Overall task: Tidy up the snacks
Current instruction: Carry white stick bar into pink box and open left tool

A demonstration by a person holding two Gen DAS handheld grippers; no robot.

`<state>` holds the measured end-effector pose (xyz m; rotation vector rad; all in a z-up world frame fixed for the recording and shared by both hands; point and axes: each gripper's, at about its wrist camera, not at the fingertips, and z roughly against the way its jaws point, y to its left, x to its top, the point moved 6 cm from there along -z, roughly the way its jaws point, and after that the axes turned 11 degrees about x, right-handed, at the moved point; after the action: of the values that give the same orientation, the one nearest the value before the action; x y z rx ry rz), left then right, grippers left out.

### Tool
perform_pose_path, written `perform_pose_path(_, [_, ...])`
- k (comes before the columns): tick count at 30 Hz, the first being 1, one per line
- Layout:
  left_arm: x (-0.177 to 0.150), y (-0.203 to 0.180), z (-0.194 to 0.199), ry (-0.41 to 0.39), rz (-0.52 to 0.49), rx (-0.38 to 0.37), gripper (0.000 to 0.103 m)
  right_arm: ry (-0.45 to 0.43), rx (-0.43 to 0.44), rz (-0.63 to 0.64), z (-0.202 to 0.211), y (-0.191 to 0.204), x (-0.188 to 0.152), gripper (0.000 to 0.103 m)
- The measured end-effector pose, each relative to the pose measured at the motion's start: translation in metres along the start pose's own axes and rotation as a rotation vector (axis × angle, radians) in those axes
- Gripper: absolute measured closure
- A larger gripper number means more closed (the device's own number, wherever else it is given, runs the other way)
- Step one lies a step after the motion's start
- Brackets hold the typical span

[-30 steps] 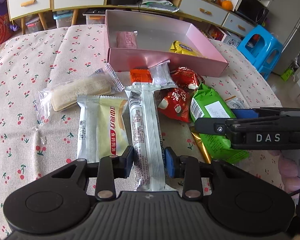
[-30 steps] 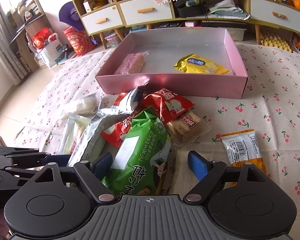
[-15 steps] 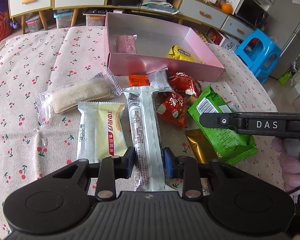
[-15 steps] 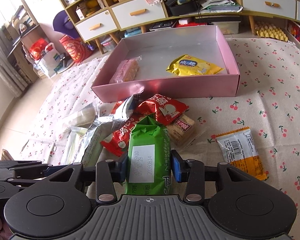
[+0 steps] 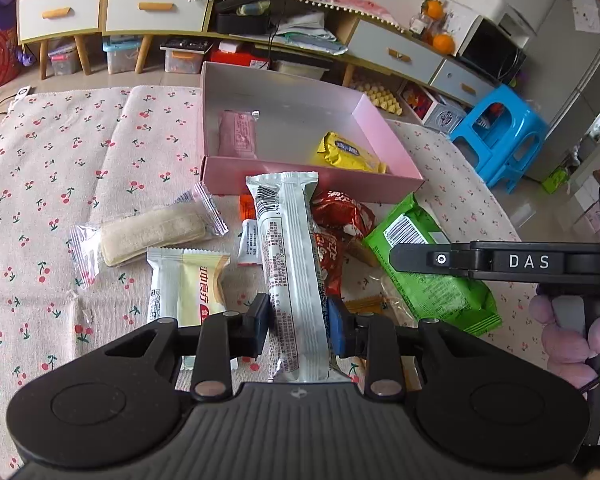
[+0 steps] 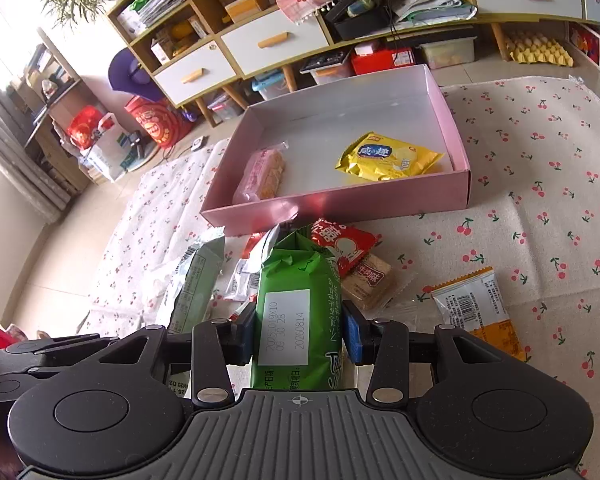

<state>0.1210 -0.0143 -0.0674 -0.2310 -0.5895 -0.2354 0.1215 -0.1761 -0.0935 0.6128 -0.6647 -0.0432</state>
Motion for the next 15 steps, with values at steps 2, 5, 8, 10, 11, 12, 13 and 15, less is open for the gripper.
perform_pose_path(2, [0.004,-0.001,0.000,-0.010,0.006,0.000,0.075,-0.002,0.010,-0.010,0.002,0.000,0.004,0.062])
perform_pose_path(5, [0.013,-0.001,-0.001,-0.022,0.024,0.000,0.075,-0.011,0.023,-0.031,0.003,0.000,0.010,0.062])
perform_pose_path(8, [0.021,0.001,-0.003,-0.034,0.040,0.001,0.075,-0.020,0.045,-0.058,0.005,0.000,0.019,0.062])
perform_pose_path(10, [0.028,0.001,-0.005,-0.043,0.055,0.001,0.075,-0.030,0.059,-0.069,0.007,0.000,0.025,0.062])
perform_pose_path(11, [0.031,0.001,-0.005,-0.047,0.063,-0.001,0.075,-0.037,0.063,-0.071,0.009,0.000,0.029,0.062])
perform_pose_path(12, [0.034,0.002,-0.006,-0.051,0.069,-0.002,0.075,-0.045,0.065,-0.072,0.010,0.001,0.033,0.062])
perform_pose_path(13, [0.038,0.002,-0.006,-0.056,0.075,-0.002,0.075,-0.053,0.067,-0.072,0.011,0.000,0.037,0.062])
perform_pose_path(15, [0.045,0.003,-0.009,-0.072,0.081,0.004,0.075,-0.068,0.069,-0.077,0.011,-0.001,0.045,0.062])
